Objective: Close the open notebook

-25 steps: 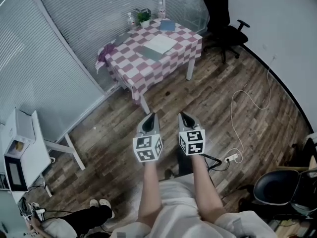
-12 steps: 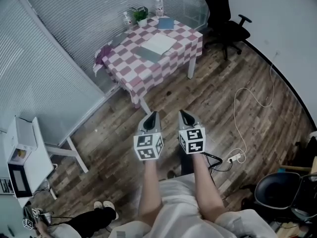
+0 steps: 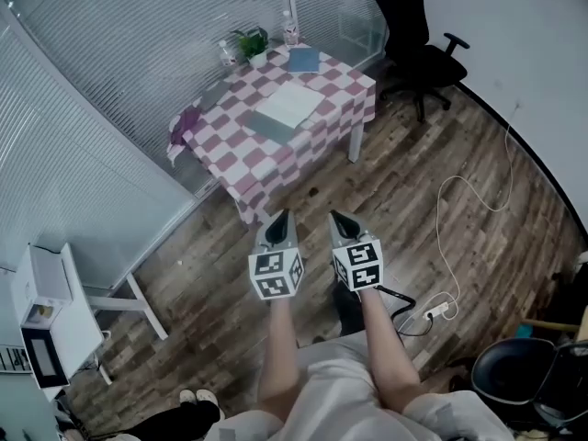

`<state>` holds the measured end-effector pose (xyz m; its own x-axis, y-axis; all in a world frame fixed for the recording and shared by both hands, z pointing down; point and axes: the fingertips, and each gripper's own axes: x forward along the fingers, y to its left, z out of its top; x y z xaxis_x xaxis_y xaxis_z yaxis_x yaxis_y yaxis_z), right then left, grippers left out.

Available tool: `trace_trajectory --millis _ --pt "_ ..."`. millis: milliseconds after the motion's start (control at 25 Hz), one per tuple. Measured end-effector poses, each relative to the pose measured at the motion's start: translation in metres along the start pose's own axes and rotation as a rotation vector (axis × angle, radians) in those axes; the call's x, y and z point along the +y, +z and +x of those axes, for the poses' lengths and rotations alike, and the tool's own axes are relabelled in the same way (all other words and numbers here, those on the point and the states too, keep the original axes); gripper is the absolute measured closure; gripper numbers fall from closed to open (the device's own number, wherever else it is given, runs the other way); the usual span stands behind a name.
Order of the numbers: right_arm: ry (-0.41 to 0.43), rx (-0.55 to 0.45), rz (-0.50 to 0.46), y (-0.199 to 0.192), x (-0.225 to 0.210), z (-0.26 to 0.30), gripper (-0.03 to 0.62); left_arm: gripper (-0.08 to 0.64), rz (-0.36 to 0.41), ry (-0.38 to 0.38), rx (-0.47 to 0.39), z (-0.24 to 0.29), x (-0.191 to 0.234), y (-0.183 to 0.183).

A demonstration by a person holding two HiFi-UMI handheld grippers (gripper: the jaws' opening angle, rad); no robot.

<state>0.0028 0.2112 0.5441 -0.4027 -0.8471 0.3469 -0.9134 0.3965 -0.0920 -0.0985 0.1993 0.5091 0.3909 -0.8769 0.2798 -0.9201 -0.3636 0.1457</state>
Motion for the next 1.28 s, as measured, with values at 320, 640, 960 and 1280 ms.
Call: trace_trajectory --millis 320,640,960,1280 --pt "0.108 -0.035 0.033 0.035 -0.040 0.052 0.592 0.552 0.016 0.040 0.014 0.069 0.017 0.028" --pt "0.151 -0.090 0.052 0.080 -0.087 0.102 0.592 0.552 0.055 0.072 0.005 0.131 0.025 0.062" --pt "0.161 -0.128 0.120 0.111 -0.151 0.150 0.592 0.551 0.085 0.096 -0.021 0.185 0.033 0.087" --pt "0.214 -0.161 0.088 0.132 -0.179 0.174 0.592 0.549 0.082 0.159 -0.046 0.197 0.050 0.096"
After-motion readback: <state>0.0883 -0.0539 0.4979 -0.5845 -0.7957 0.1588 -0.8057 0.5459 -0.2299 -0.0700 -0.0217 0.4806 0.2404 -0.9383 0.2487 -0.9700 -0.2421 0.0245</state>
